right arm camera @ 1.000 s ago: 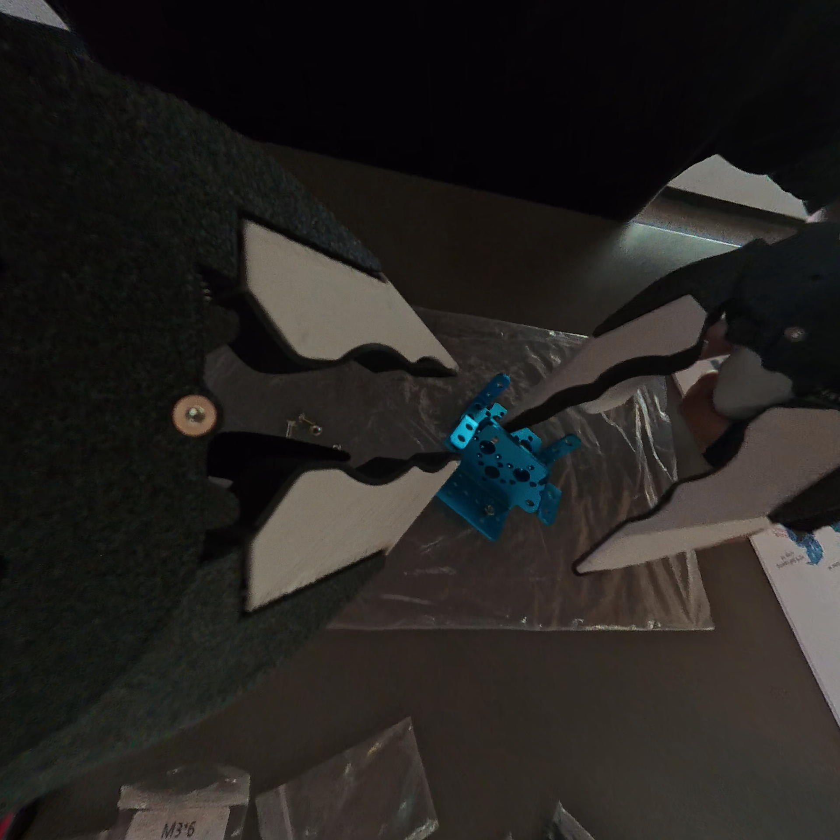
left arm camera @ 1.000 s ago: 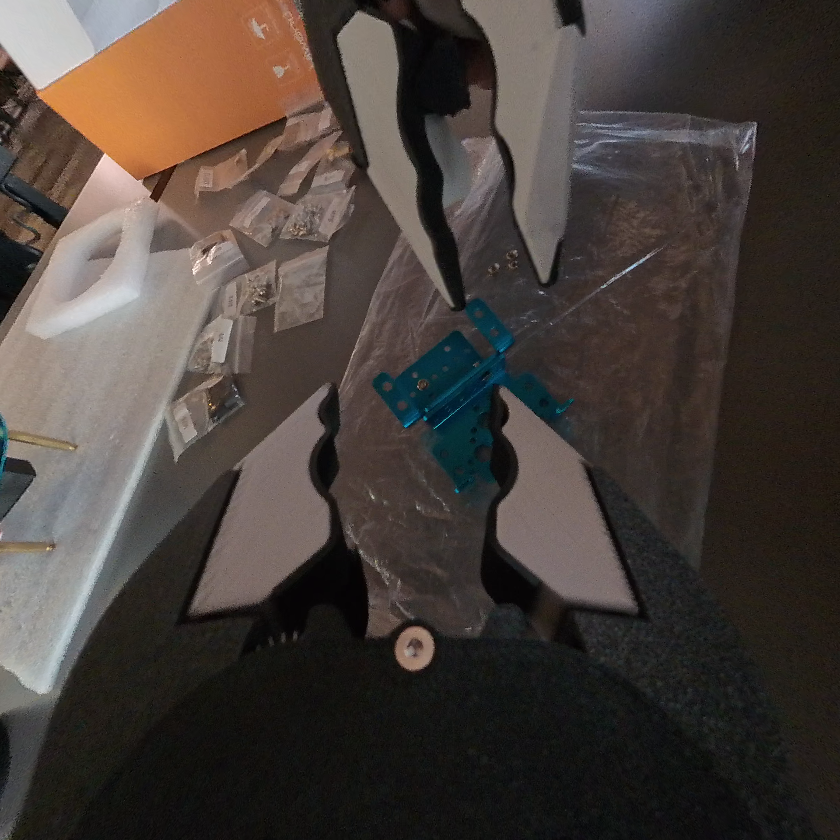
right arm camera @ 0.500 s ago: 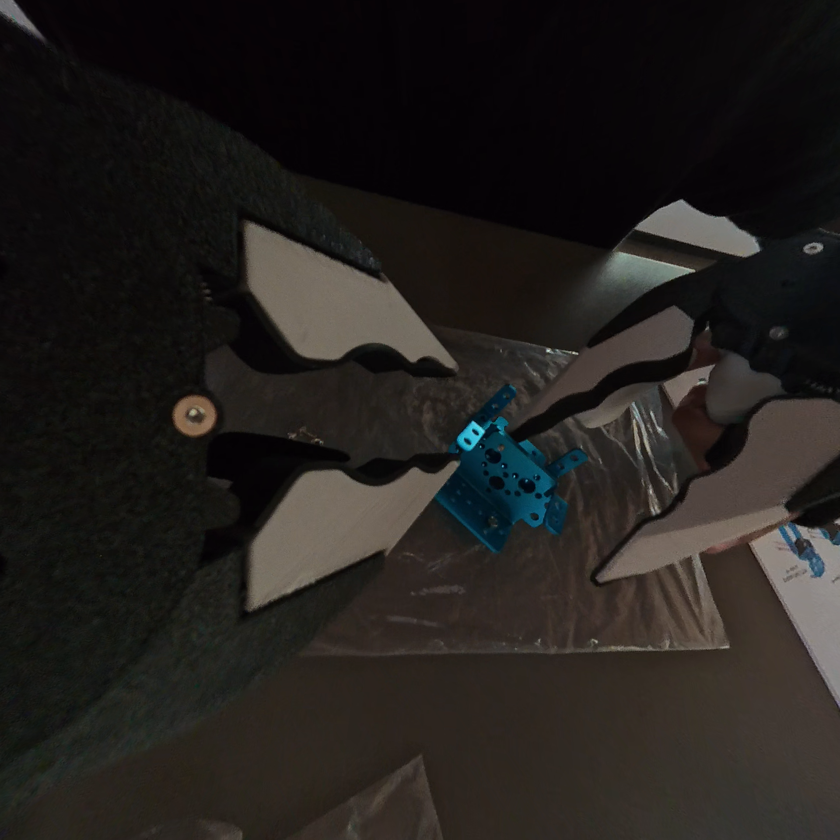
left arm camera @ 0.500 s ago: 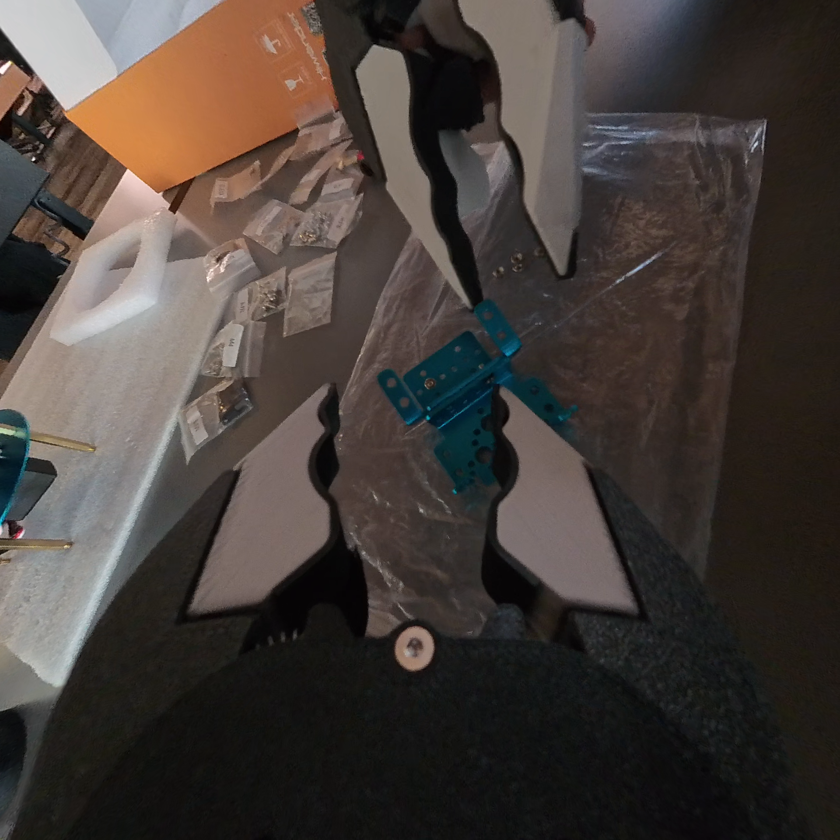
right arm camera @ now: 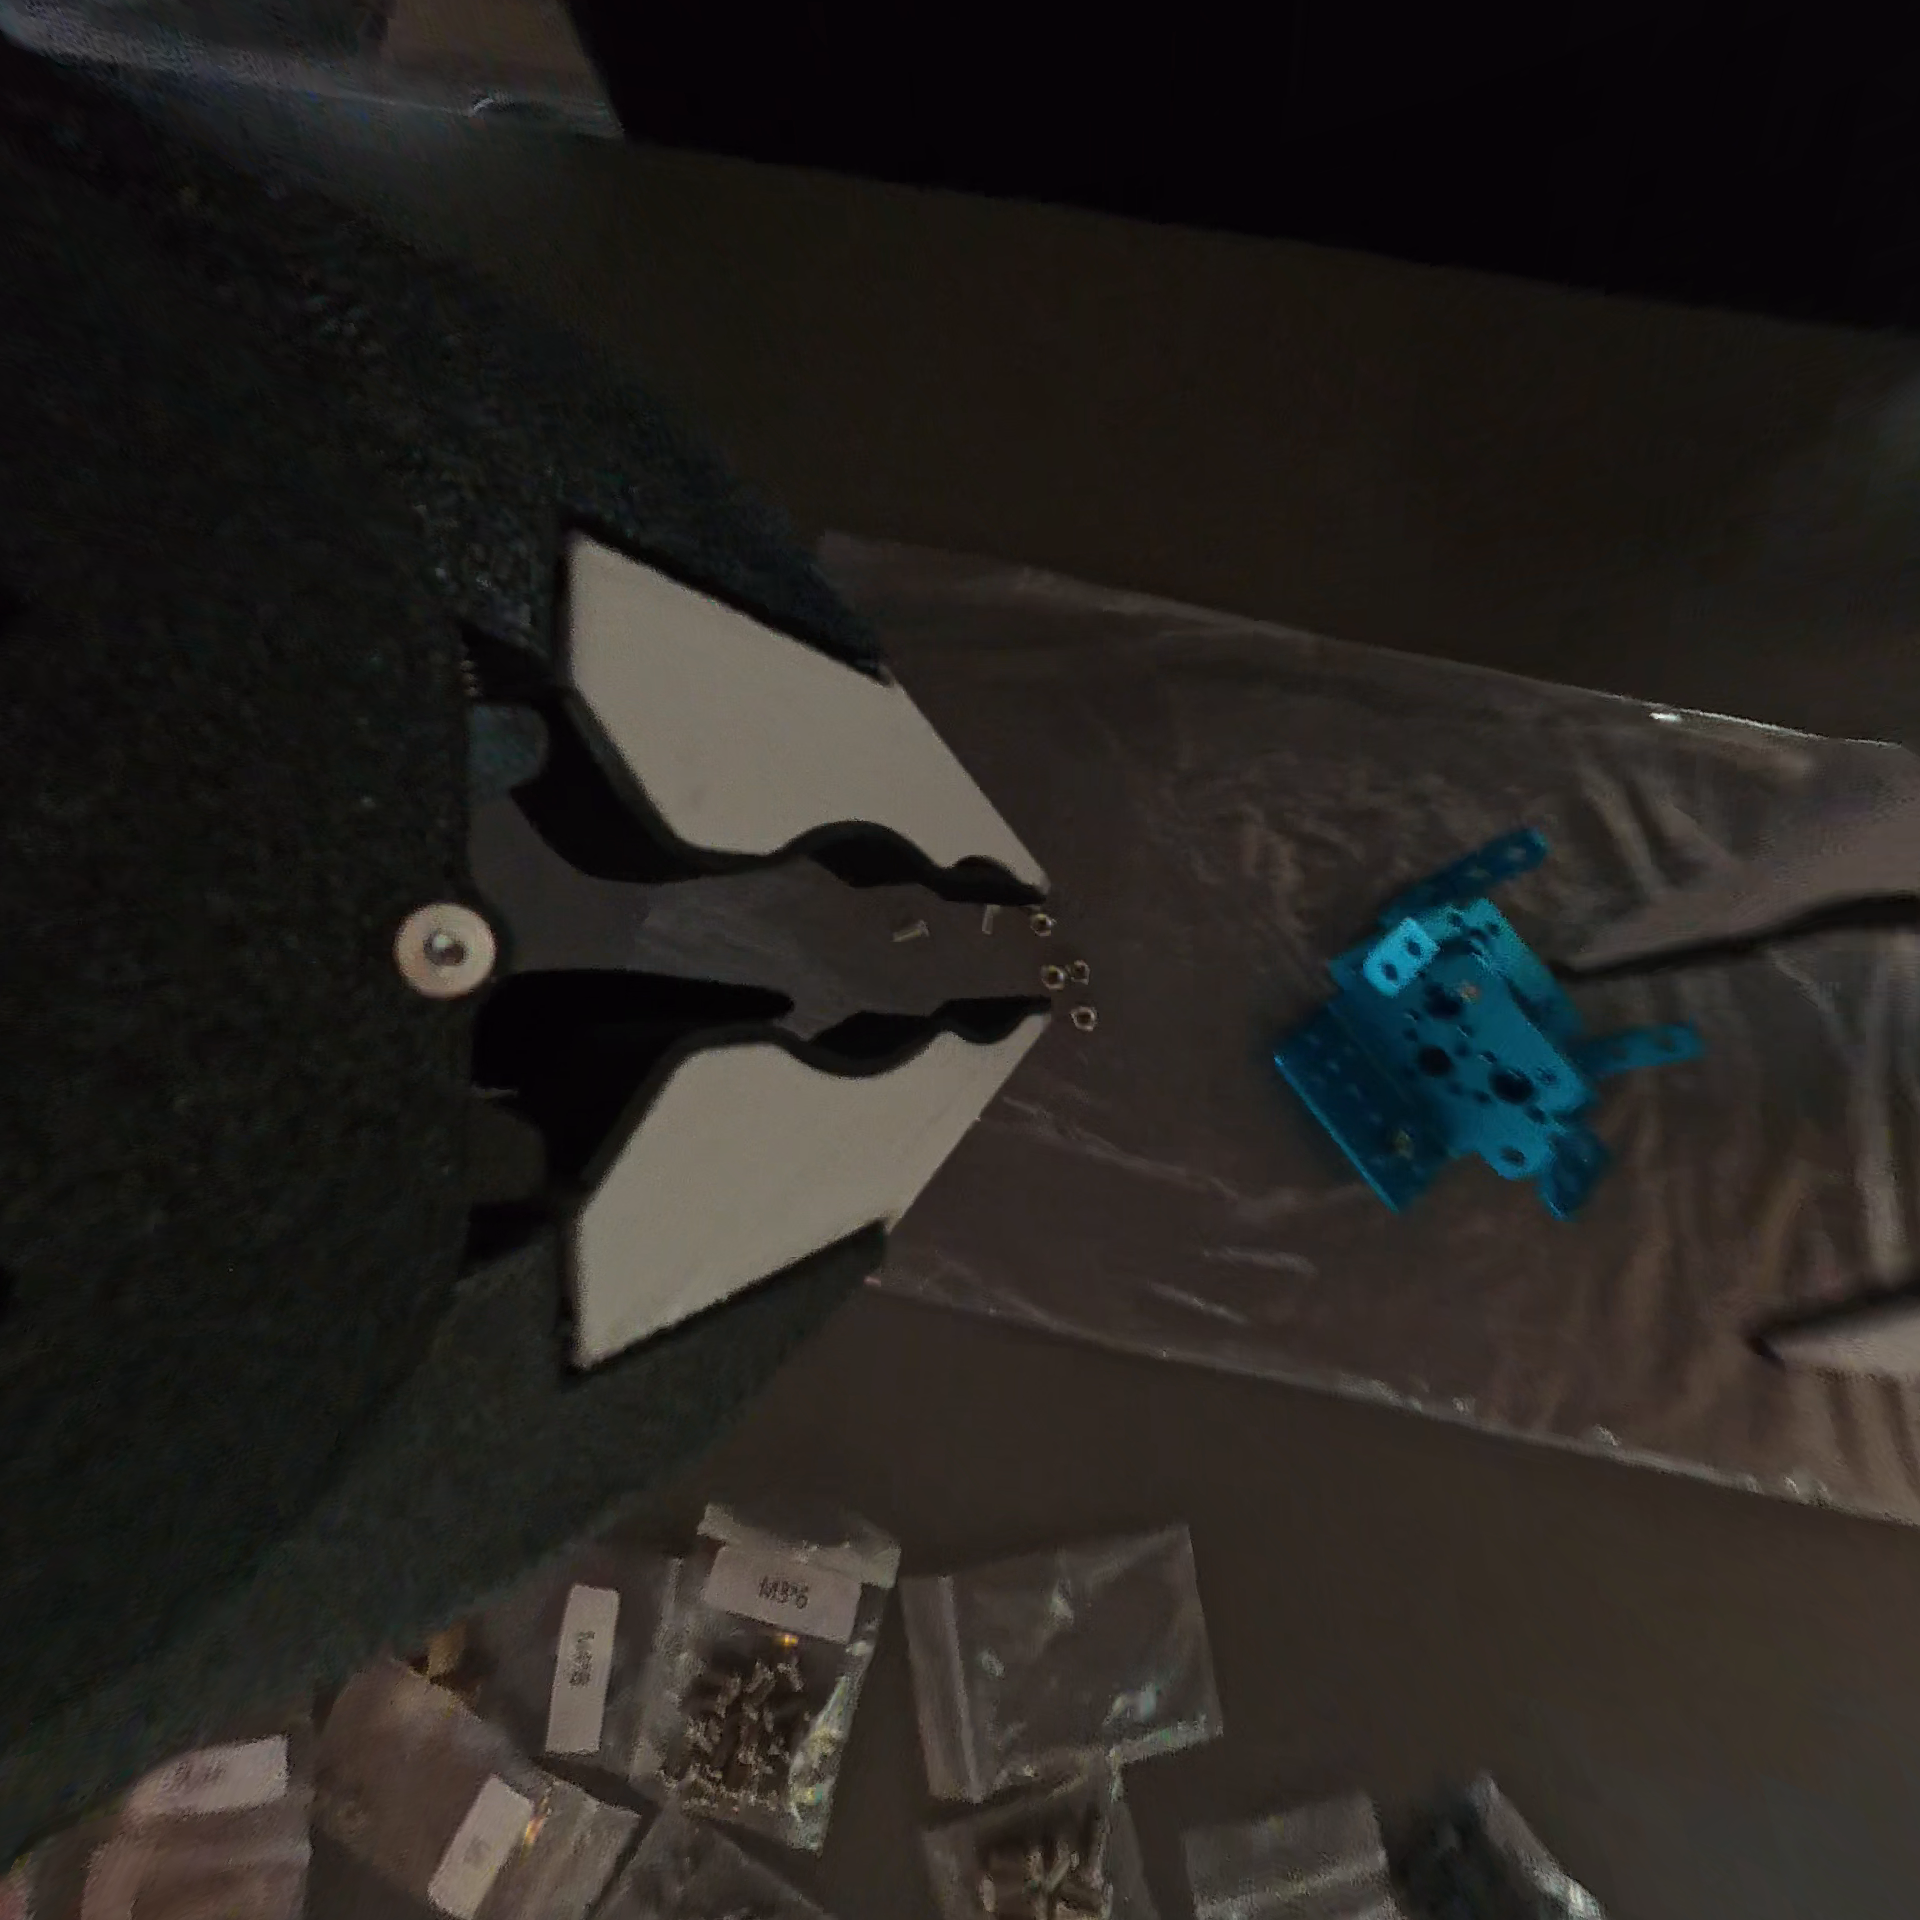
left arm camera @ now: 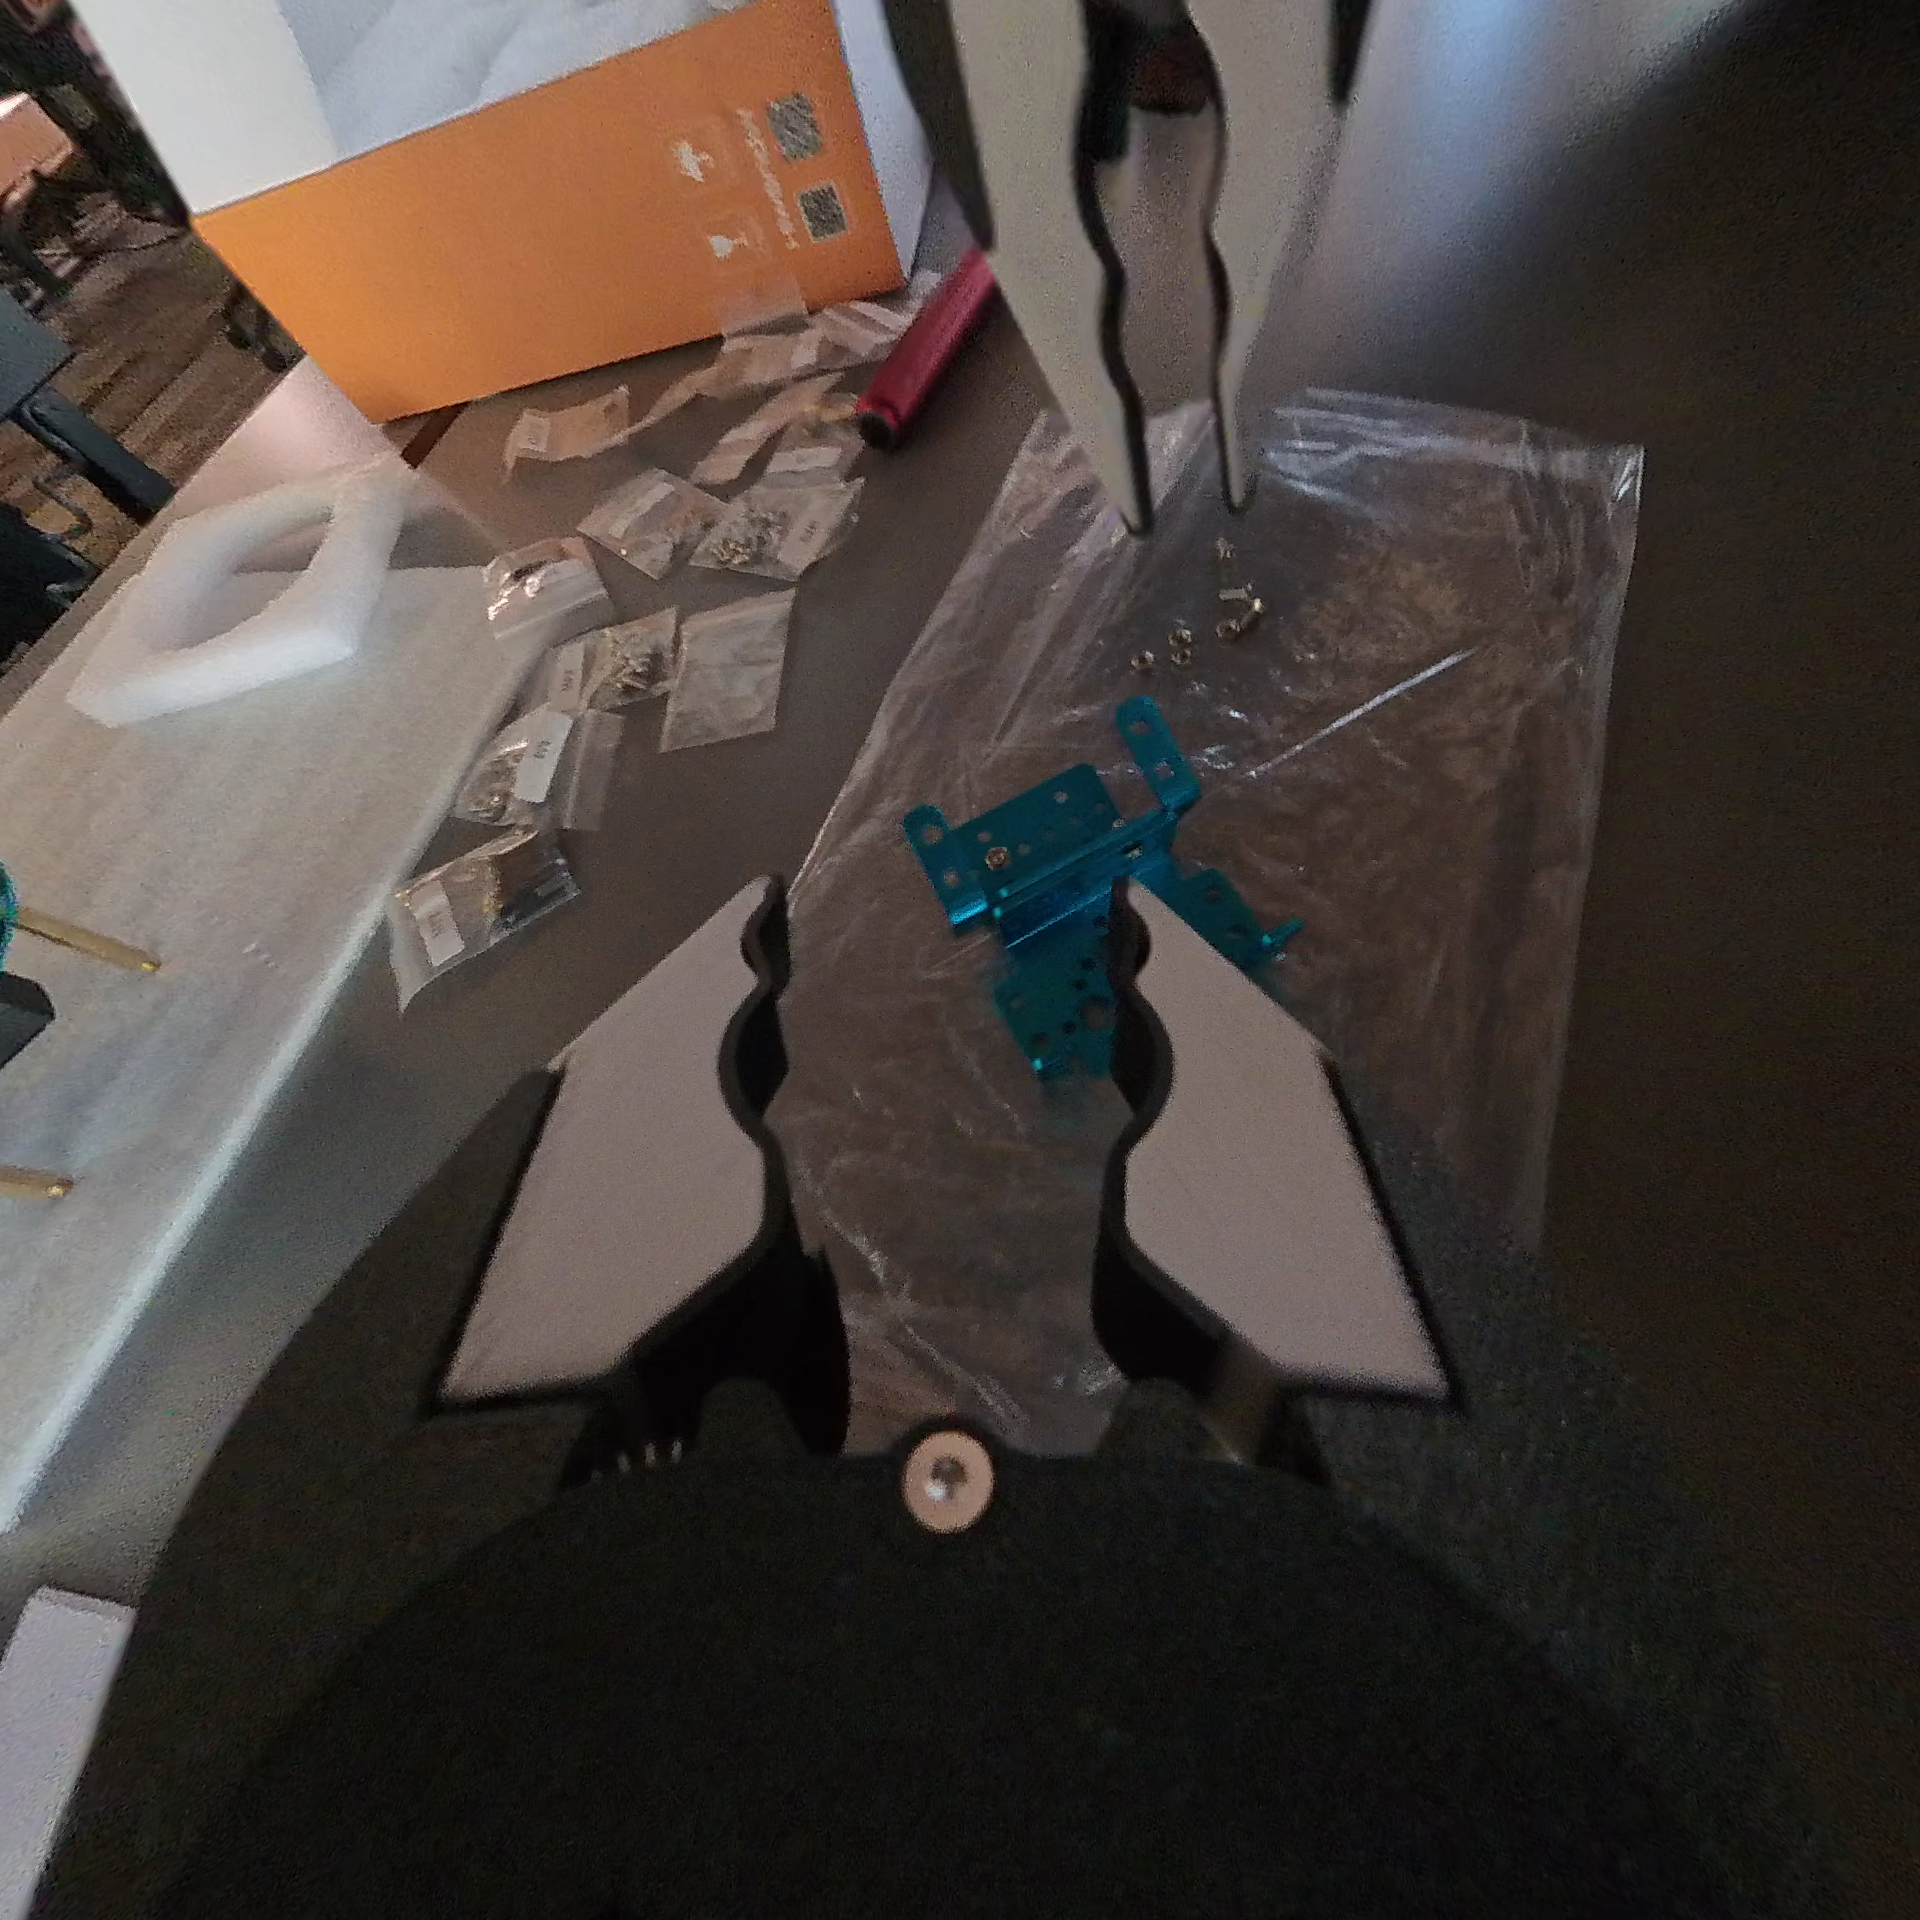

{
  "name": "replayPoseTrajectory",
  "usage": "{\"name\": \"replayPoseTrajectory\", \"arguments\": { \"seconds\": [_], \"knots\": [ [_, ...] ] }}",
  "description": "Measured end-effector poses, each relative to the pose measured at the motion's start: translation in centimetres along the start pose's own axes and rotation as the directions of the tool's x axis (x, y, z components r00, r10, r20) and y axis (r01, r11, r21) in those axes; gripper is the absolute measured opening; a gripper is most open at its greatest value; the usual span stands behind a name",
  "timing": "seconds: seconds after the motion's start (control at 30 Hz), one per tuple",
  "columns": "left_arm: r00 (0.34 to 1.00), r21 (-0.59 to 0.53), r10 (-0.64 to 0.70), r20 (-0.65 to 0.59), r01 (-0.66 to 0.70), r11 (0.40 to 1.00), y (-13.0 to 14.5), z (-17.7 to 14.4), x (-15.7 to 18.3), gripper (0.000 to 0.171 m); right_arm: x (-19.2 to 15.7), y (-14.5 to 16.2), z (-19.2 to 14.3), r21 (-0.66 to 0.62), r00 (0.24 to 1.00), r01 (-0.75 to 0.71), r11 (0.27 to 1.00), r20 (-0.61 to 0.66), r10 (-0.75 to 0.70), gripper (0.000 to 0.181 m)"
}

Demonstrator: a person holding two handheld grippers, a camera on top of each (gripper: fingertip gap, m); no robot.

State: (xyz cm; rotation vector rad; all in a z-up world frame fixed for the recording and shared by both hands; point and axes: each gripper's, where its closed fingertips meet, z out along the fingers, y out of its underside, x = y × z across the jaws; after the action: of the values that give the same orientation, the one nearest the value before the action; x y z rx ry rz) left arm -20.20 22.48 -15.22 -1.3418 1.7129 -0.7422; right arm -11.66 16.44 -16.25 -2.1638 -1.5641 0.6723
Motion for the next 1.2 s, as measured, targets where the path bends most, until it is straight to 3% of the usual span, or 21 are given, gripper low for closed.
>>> {"name": "replayPoseTrajectory", "arguments": {
  "seconds": [0.1, 0.3, 0.5, 1.2],
  "knots": [
    [0.998, 0.028, -0.061, -0.001, 0.061, 0.998, -0.3, -0.4, -0.8, 0.059, -1.1, 1.0, 1.2, -0.134, 0.997, 0.08, 0.988, -0.004, -0.081, 0.017],
    [0.993, 0.037, -0.121, -0.008, 0.121, 0.992, -0.2, -0.4, -1.4, 0.057, -0.7, 0.9, 2.0, -0.229, 0.995, 0.067, 0.971, -0.054, -0.081, 0.016],
    [0.993, 0.048, -0.117, 0.024, 0.116, 0.992, -0.4, -0.8, -2.0, 0.056, 0.6, 0.5, 1.7, -0.26, 0.987, 0.073, 0.963, -0.119, -0.107, 0.012],
    [0.993, 0.028, -0.116, 0.012, 0.115, 0.993, -0.1, -0.7, -1.7, 0.056, 0.8, 1.2, 3.0, -0.398, 0.984, 0.133, 0.908, -0.055, -0.169, 0.011]
  ]
}}
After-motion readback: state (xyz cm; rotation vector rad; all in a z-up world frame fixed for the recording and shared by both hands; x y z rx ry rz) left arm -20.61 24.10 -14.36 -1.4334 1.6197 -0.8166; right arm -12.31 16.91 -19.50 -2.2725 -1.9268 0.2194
